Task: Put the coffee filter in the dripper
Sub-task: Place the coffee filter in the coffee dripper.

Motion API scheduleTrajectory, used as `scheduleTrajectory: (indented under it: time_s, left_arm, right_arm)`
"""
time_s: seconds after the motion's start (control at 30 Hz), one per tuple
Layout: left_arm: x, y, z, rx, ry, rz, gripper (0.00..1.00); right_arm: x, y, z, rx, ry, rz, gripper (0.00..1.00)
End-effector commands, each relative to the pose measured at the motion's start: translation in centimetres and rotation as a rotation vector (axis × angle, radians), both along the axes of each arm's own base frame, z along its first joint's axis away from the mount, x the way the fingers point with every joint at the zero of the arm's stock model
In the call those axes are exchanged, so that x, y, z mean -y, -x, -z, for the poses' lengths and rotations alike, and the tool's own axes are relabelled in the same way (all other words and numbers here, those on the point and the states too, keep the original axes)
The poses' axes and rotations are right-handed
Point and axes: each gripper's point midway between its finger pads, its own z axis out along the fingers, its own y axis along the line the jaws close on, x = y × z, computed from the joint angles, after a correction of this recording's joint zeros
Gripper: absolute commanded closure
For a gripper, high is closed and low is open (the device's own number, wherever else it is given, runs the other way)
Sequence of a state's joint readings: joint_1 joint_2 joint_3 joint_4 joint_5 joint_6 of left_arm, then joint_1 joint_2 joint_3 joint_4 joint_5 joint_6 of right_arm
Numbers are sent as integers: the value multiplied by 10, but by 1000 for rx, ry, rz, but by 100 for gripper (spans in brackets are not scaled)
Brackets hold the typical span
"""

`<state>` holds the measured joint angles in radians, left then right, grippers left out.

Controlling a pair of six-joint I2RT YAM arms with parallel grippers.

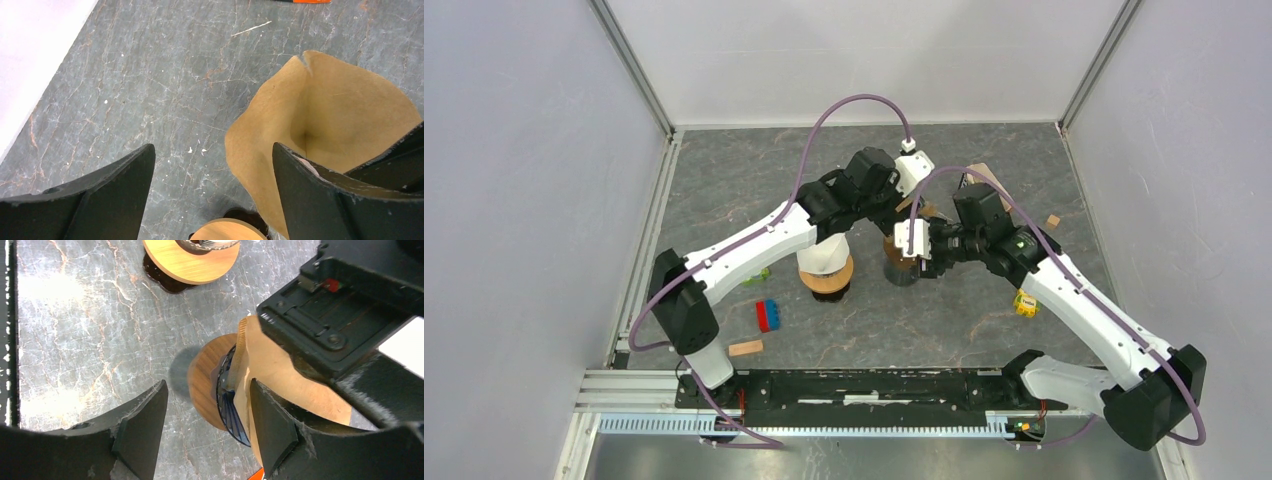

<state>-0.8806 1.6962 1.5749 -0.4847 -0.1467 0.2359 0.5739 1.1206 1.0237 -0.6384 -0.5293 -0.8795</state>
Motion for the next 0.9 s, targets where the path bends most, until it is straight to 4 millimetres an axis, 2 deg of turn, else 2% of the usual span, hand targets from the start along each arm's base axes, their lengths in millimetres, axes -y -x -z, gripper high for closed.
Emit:
scheduleTrajectory:
  time_s: [0.0, 0.13, 0.33, 0.43, 0.7, 0.87]
  left_arm:
    - [-5, -6, -45, 64, 96, -16, 8]
    - [-10, -14, -37, 55, 87, -46, 9]
    - [-11, -14, -21, 34, 71, -53, 10]
    - [-11, -13, -15, 24, 64, -51, 10]
    - [-11, -12, -11, 19, 54, -44, 11]
    - [-11, -8, -20, 29, 68, -23, 9]
  right_arm:
    - [-3, 11, -15, 12, -40, -56, 33]
    - [0, 16, 0, -19, -16, -61, 35]
    - [2, 25, 21, -68, -2, -74, 36]
    - [3, 22, 27, -66, 4, -61, 36]
    - [-1, 11, 15, -50, -5, -41, 34]
    - [-2, 3, -2, -24, -36, -16, 30]
